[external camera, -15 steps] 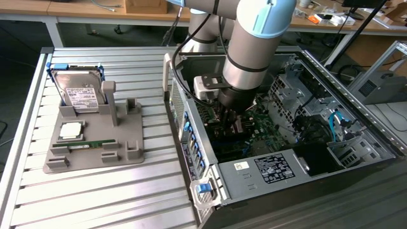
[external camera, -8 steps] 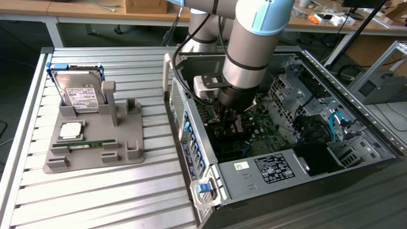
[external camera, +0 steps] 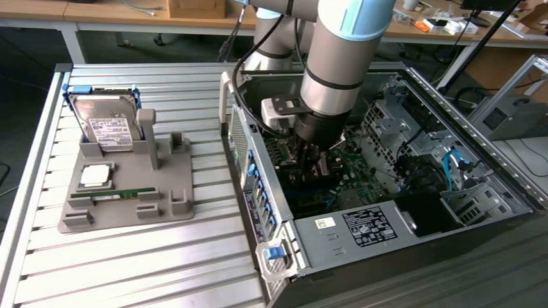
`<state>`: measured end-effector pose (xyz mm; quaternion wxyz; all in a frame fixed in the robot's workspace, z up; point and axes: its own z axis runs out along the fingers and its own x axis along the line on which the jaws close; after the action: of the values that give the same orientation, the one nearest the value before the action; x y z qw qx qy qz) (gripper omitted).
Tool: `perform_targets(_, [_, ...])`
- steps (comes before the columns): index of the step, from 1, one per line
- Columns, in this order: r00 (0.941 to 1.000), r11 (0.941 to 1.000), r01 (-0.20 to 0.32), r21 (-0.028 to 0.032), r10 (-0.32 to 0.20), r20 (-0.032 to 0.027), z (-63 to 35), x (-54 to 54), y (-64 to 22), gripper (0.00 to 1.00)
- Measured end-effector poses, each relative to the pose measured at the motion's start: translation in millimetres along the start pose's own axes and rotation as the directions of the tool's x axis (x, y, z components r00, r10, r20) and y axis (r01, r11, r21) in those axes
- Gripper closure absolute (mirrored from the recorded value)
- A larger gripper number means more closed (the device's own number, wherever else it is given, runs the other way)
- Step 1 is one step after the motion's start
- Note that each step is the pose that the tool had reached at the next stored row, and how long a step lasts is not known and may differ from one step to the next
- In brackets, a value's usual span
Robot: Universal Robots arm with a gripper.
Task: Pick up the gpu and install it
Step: 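Insert the gpu into the slot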
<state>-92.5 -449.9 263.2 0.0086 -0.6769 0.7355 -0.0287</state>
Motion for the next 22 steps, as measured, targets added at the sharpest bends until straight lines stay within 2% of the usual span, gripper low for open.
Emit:
perform_targets(2, [1.0,1.0,0.0,0.0002,0.0,0.0004,-1.0,0.0,-0.1,0.73])
perform_targets(4, [1.0,1.0,0.0,0.0004,0.0,-0.0034,-1.4,0.0,-0.3,0.73])
perform_targets(6, [0.9999,1.0,0.001,0.001,-0.001,-0.0122,-1.5,0.0,-0.6,0.73])
perform_targets(8, [0.9996,1.0,0.001,0.0023,-0.001,-0.027,-1.4,-0.1,-0.7,0.73])
perform_targets(9, [0.9995,1.0,0.002,0.0028,-0.002,-0.0324,-1.4,-0.2,-0.8,0.73])
perform_targets(10, [0.9994,1.0,0.002,0.003,-0.002,-0.0351,-1.4,-0.3,-0.9,0.73])
perform_targets(14, [0.9993,1.0,0.002,0.003,-0.002,-0.0378,-1.5,-1.1,-1.4,0.73])
perform_targets(22, [0.9993,1.0,0.002,0.0032,-0.002,-0.0382,-1.5,-4.9,-1.5,0.73])
